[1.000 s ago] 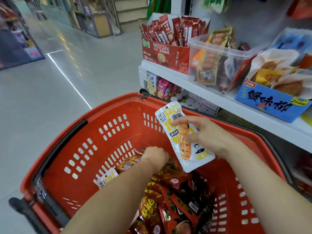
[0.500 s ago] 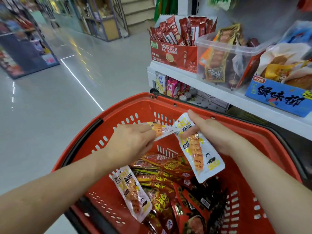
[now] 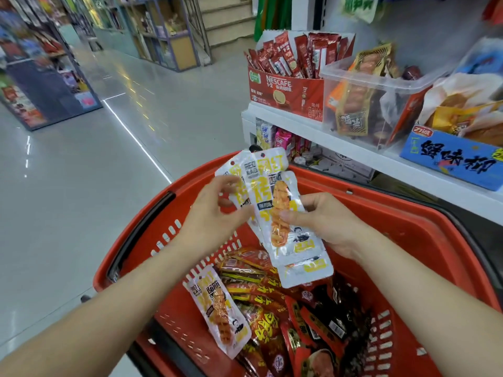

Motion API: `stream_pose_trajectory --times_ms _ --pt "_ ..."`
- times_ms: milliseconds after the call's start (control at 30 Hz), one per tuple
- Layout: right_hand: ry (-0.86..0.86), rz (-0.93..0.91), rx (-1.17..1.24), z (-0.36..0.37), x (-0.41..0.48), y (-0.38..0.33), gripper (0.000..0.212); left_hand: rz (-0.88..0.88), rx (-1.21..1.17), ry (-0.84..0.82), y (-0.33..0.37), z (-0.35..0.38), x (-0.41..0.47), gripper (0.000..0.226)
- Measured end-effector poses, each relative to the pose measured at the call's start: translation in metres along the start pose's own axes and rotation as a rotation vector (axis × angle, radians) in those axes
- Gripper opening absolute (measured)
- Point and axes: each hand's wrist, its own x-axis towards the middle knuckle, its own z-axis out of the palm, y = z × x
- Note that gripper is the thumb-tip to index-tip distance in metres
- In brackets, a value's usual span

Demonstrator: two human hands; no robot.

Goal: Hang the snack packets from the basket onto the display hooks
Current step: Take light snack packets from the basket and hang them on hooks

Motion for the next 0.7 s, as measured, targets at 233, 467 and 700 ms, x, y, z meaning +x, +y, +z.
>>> stream_pose_trajectory --times_ms 233,467,700 --pt "0.195 -0.255 -0.289 0.009 0.005 0.000 0.014 -0.234 -0.679 0.011 0.030 0.024 0.020 0.035" --pt "0.373 -0.274 -0.083 -0.001 0.003 -0.011 0.027 -0.214 -0.662 0.051 0.037 0.019 0.021 0.039" --pt "0.449 -0.384 -0.038 0.004 -0.006 -0.030 0.038 -0.093 -0.478 -0.053 0.055 0.010 0.002 0.091"
